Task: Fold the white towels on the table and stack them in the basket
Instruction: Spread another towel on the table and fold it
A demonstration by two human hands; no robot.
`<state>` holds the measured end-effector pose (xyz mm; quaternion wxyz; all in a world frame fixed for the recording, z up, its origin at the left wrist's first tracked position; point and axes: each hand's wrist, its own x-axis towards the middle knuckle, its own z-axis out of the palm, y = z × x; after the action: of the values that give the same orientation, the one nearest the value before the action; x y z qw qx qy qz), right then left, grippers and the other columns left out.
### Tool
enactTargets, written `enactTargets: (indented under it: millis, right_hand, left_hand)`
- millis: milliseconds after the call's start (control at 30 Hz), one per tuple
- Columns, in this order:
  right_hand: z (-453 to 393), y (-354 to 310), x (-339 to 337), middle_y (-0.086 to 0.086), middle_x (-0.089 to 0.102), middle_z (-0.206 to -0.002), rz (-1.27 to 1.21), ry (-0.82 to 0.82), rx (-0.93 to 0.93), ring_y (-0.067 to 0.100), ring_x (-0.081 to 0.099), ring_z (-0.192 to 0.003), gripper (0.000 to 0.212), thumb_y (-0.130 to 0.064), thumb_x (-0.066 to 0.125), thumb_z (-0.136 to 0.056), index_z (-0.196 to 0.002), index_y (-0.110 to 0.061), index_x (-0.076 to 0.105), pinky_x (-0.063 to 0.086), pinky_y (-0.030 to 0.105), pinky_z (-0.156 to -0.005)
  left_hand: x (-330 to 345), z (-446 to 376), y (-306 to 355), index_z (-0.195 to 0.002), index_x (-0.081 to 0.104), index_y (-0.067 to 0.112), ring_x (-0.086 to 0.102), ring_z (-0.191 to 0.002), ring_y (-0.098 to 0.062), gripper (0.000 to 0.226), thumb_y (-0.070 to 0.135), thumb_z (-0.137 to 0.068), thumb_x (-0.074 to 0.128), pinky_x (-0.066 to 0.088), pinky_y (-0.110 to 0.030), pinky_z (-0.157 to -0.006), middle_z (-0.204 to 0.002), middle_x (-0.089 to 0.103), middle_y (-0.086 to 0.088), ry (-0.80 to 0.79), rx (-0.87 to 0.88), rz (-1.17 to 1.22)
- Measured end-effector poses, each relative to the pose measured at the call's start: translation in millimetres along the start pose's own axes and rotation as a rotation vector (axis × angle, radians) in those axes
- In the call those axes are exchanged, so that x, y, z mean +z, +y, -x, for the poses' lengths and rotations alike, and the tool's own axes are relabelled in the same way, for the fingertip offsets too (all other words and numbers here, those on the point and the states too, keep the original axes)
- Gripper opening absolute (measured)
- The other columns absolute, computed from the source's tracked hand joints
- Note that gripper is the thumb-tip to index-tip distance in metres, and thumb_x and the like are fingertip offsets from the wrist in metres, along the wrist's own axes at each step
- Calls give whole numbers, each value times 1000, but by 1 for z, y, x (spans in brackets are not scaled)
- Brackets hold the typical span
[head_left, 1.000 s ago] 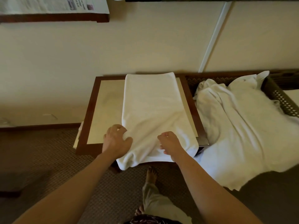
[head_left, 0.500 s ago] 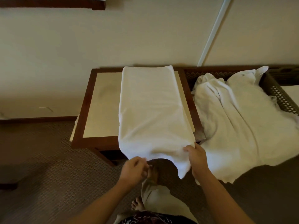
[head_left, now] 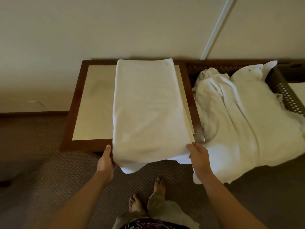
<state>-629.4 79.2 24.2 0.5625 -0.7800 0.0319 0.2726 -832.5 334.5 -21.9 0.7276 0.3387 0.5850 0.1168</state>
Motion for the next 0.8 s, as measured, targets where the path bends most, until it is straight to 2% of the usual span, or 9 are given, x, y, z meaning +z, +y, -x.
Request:
enactTargets:
  millis: [33, 133, 233, 367, 433, 567, 633, 700, 800]
  right_hand:
    - [-3, 2, -2, -4, 51, -63, -15, 20, 0, 10, 46, -63, 33, -9, 59, -98, -65, -8, 51, 41, 26, -64]
    - [-12, 9, -3, 7, 43, -73, 18, 11, 24, 20, 42, -71, 36, -31, 63, -94, -73, -5, 50, 36, 36, -71]
    - [-21, 12, -4, 13, 49, -73, 103, -25, 8, 21, 47, -70, 48, -38, 63, -101, -80, 5, 55, 40, 36, -69]
    - [-23, 16, -9, 27, 60, -83, 132, 32, -131, 21, 54, -73, 34, -31, 62, -102, -85, -2, 64, 44, 36, -69]
    - [-25, 21, -11, 24, 62, -83, 152, 69, -112, 22, 55, -74, 31, -30, 62, -102, -85, -5, 65, 45, 37, -69]
    - [-33, 31, -12, 13, 64, -79, 281, 66, -18, 27, 59, -77, 26, -29, 63, -101, -80, -13, 65, 43, 32, -68]
    - [-32, 30, -12, 3, 66, -79, 276, 68, -13, 18, 60, -78, 22, -31, 65, -100, -83, -16, 66, 43, 26, -67]
    - [-29, 28, -13, -4, 67, -84, 274, 82, -45, 8, 61, -82, 18, -33, 66, -99, -89, -18, 68, 43, 23, -68]
    - [-25, 26, -16, -11, 68, -93, 256, 90, -123, 0, 61, -91, 11, -29, 66, -99, -95, -20, 69, 43, 16, -73]
  left_hand:
    - [0, 1, 2, -122, 68, 13, 64, -113, -28, 42, 47, -105, 50, 49, -52, -105, -119, 72, -7, 11, 2, -10]
    - [0, 3, 4, -105, 73, 14, 68, -107, -32, 39, 46, -105, 50, 53, -56, -99, -109, 75, -12, 7, 6, -115]
    - [-2, 7, 7, -111, 74, 17, 69, -108, -33, 38, 46, -104, 51, 55, -58, -96, -112, 76, -11, -36, -31, -145]
    - [-7, 8, 11, -120, 72, 16, 70, -106, -30, 35, 37, -108, 48, 57, -53, -91, -113, 76, -8, -130, -22, -232]
    - [-12, 7, 11, -118, 73, 14, 70, -100, -28, 31, 31, -108, 49, 58, -48, -86, -110, 76, -10, -112, 41, -298]
    - [-10, 11, 10, -107, 67, 27, 65, -106, -21, 18, 29, -108, 50, 51, -42, -93, -113, 71, -2, 7, 168, -571]
    - [-5, 11, 8, -115, 67, 21, 62, -115, -20, 21, 30, -108, 49, 42, -42, -101, -118, 69, 1, -29, 85, -413]
    - [-4, 9, 7, -127, 62, 20, 58, -123, -19, 30, 38, -108, 48, 31, -53, -115, -127, 66, 2, -67, -11, -245]
    - [-7, 1, 5, -138, 58, 20, 54, -129, -21, 43, 46, -105, 48, 24, -58, -122, -132, 65, 1, -80, -44, -223]
